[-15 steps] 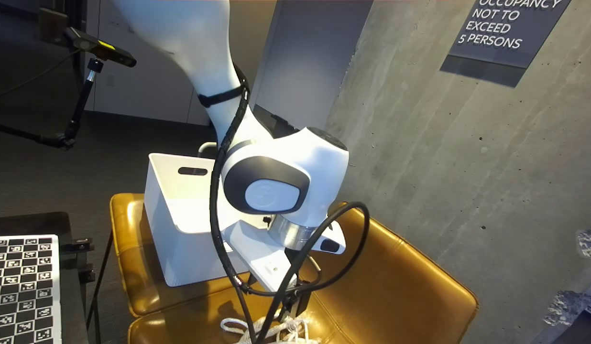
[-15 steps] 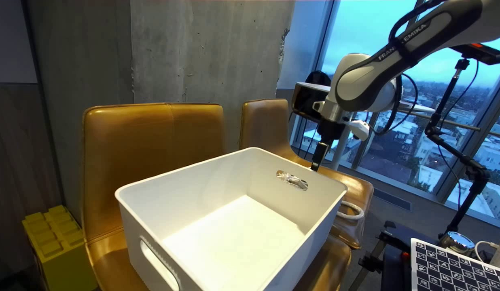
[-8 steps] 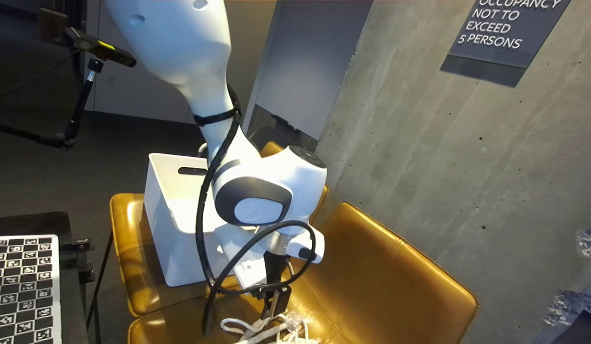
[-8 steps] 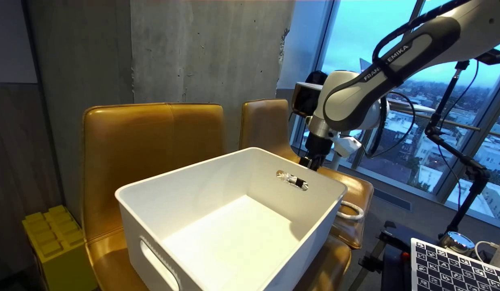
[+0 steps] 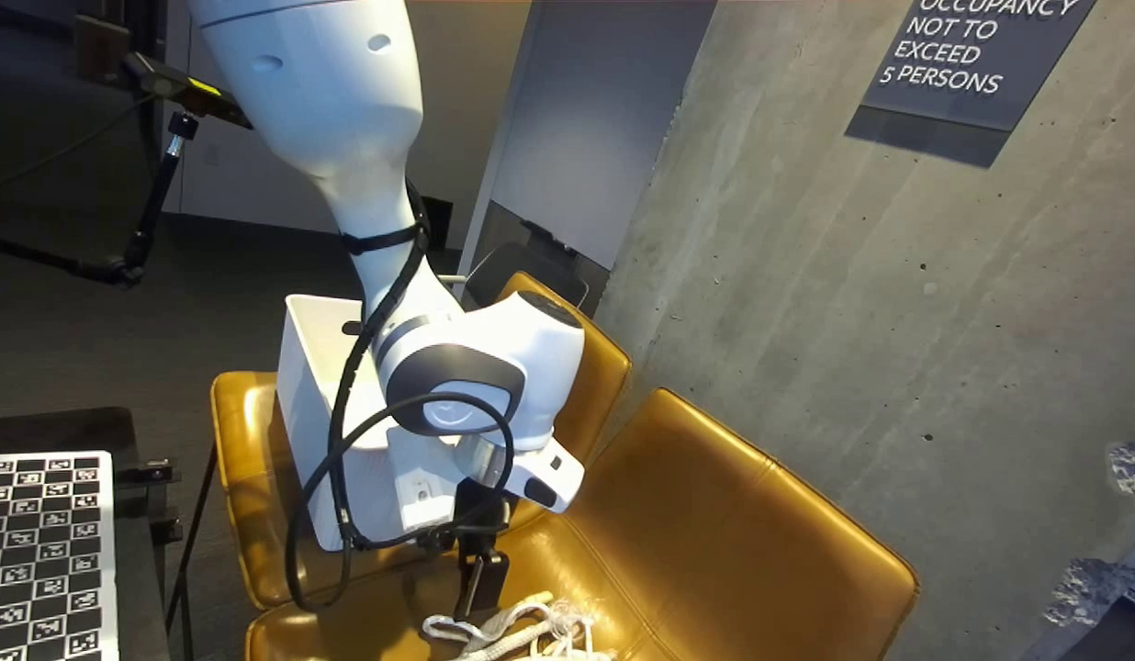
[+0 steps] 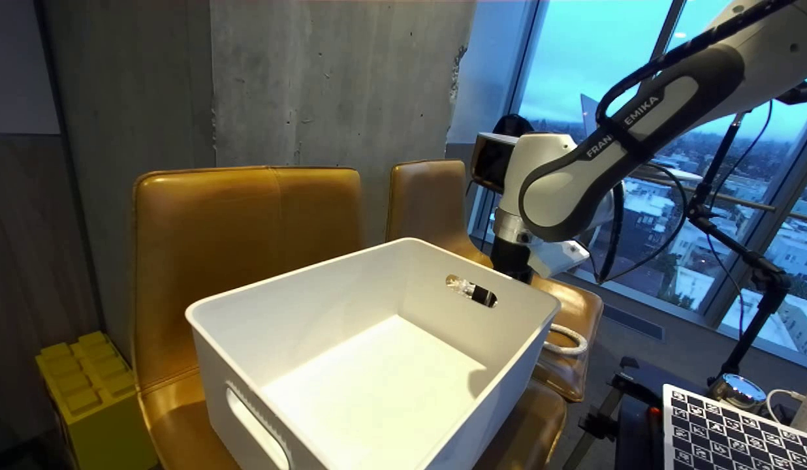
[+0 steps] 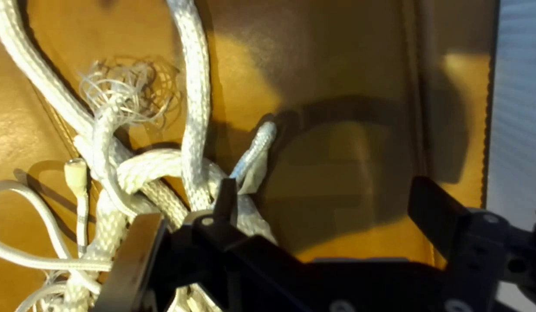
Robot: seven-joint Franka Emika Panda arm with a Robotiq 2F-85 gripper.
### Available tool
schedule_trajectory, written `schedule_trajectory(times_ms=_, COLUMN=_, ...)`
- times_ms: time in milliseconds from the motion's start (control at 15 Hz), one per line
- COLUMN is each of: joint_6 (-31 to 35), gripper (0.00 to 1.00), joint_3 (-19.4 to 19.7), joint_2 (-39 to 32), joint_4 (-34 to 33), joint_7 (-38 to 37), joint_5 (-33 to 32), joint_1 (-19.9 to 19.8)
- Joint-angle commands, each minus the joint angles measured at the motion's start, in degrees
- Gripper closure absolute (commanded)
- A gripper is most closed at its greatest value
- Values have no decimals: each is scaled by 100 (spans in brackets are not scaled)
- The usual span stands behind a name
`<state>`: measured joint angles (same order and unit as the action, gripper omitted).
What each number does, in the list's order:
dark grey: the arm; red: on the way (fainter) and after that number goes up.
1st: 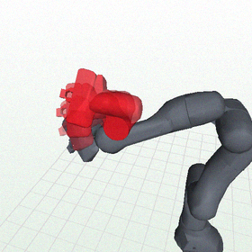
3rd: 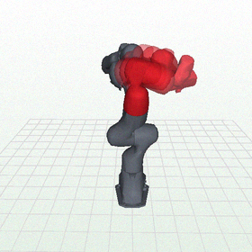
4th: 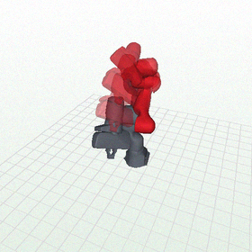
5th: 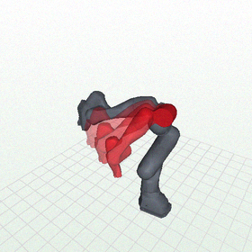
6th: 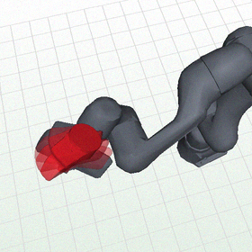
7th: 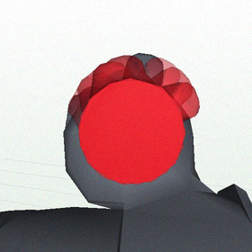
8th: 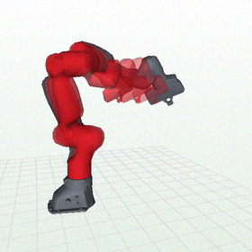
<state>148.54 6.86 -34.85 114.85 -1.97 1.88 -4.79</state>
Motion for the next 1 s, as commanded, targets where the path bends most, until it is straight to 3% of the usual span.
schedule_trajectory(times_ms=0, joint_6=7, gripper=0, joint_3=326, joint_2=393, joint_4=421, joint_7=-408, joint_5=-469, joint_1=307)
schedule_trajectory(times_ms=267, joint_6=31, gripper=0, joint_3=409, joint_2=499, joint_4=583, joint_7=-459, joint_5=-790, joint_1=336)
schedule_trajectory(times_ms=533, joint_6=458, gripper=0, joint_3=434, joint_2=237, joint_4=587, joint_7=-407, joint_5=-873, joint_1=231)
schedule_trajectory(times_ms=600, joint_6=569, gripper=6, joint_3=451, joint_2=160, joint_4=581, joint_7=-393, joint_5=-871, joint_1=209)
schedule_trajectory(times_ms=667, joint_6=659, gripper=26, joint_3=468, joint_2=106, joint_4=580, joint_7=-380, joint_5=-864, joint_1=194)
schedule_trajectory(times_ms=933, joint_6=916, gripper=58, joint_3=509, joint_2=-11, joint_4=574, joint_7=-326, joint_5=-806, joint_1=150)
